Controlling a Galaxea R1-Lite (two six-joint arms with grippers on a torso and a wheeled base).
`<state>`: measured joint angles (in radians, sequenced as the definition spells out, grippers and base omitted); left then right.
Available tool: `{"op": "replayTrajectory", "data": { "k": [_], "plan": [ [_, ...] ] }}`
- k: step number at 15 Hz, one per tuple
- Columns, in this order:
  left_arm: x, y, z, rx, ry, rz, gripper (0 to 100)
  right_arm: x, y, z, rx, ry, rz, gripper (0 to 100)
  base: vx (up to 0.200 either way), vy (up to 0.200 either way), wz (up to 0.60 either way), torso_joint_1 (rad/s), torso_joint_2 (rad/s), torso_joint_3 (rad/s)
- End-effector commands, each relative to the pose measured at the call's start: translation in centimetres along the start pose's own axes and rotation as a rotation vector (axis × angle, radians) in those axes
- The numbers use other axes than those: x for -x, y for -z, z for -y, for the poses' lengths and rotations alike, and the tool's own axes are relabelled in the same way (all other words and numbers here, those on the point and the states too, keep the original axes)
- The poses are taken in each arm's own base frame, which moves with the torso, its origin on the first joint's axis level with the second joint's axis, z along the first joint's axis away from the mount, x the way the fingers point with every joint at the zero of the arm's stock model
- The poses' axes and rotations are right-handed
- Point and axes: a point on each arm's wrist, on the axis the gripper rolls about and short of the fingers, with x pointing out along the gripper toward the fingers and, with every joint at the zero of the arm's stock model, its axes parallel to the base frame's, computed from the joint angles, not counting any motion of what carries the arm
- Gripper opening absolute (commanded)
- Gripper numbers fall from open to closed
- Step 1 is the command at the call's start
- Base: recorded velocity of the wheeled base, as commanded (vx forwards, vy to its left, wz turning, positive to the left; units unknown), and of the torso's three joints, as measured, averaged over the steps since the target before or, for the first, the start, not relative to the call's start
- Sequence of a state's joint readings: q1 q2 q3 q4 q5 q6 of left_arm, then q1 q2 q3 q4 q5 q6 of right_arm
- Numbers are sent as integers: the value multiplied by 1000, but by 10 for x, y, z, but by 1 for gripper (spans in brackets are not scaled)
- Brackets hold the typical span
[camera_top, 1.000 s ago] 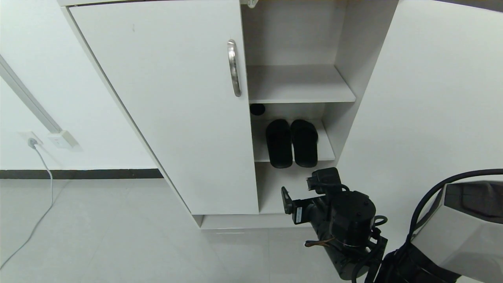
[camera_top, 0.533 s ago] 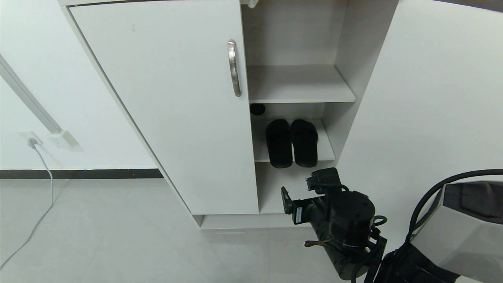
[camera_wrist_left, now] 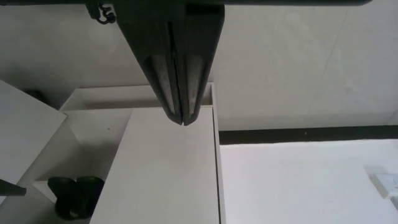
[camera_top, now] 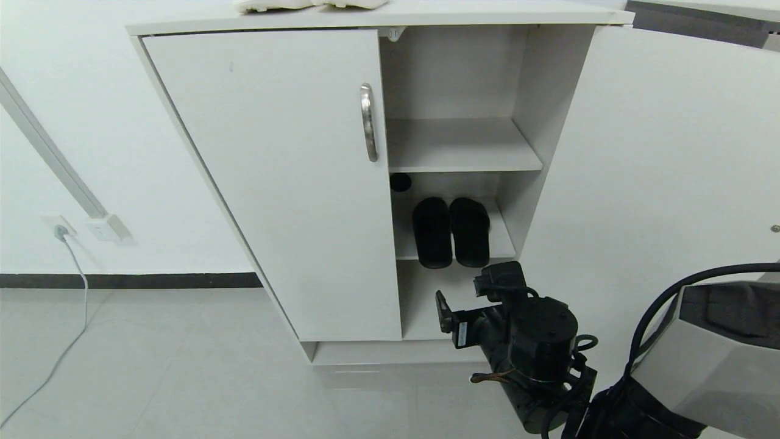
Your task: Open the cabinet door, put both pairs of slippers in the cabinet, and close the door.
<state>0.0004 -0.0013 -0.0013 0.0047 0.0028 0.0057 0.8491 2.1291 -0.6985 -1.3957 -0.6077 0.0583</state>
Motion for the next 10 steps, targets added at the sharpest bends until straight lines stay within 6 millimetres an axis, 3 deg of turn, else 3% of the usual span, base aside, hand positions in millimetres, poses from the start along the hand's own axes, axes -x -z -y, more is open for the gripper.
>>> {"op": "replayTrajectory", "data": {
  "k": [1,10],
  "plan": [
    [0,0,0,0,-3,-2,0,-1,3,0,5,1,-7,100,0,0,0,7,2,198],
    [0,0,0,3,-3,-1,0,-2,3,2,5,9,-8,100,0,0,0,1,1,201]
  ]
}}
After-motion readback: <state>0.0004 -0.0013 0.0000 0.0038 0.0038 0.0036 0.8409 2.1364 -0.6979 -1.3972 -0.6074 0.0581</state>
